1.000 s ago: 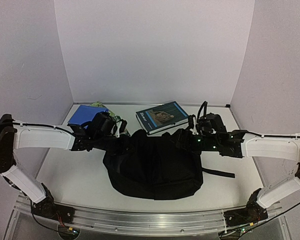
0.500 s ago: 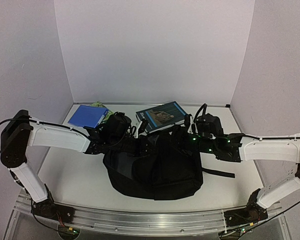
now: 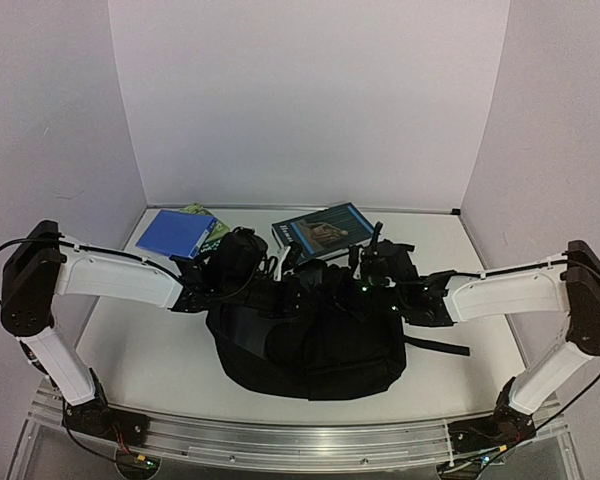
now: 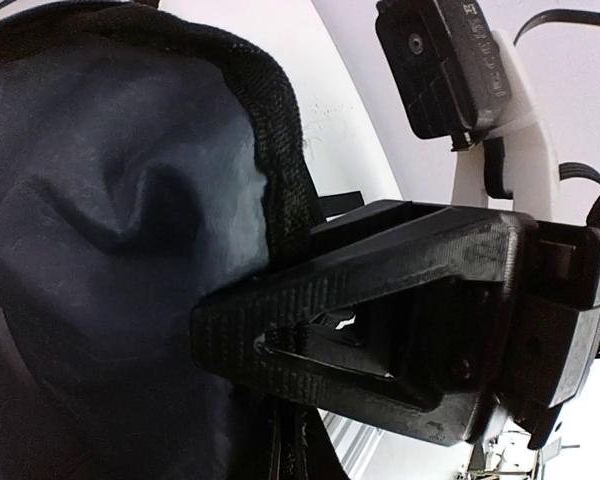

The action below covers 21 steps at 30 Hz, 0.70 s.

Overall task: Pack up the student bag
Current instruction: Unzip the student bag at the center of the board.

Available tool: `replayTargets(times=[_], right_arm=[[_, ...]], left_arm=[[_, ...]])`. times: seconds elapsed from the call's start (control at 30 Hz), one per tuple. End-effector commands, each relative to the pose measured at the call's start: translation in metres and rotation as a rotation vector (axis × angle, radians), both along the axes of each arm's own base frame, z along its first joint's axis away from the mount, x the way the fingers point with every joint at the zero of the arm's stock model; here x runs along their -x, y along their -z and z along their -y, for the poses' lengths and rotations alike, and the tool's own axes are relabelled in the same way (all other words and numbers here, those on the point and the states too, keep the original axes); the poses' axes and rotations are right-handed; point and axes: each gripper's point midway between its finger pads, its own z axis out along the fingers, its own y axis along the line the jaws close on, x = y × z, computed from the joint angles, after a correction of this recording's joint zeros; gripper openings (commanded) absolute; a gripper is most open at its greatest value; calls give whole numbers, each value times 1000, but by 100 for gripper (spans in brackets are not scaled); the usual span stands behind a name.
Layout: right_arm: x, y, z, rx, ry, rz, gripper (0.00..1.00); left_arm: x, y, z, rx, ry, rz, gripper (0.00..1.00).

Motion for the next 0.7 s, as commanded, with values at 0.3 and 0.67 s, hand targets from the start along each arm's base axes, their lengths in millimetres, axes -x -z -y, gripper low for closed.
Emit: replayTargets(times=[0.3, 0.67], right_arm=[[-14, -21, 24, 32, 89, 93, 0], [-20, -16, 42, 98, 101, 96, 0]], left_arm=[[-3, 1, -100, -263, -348, -87, 81], [44, 59, -187, -444, -561, -427, 90]])
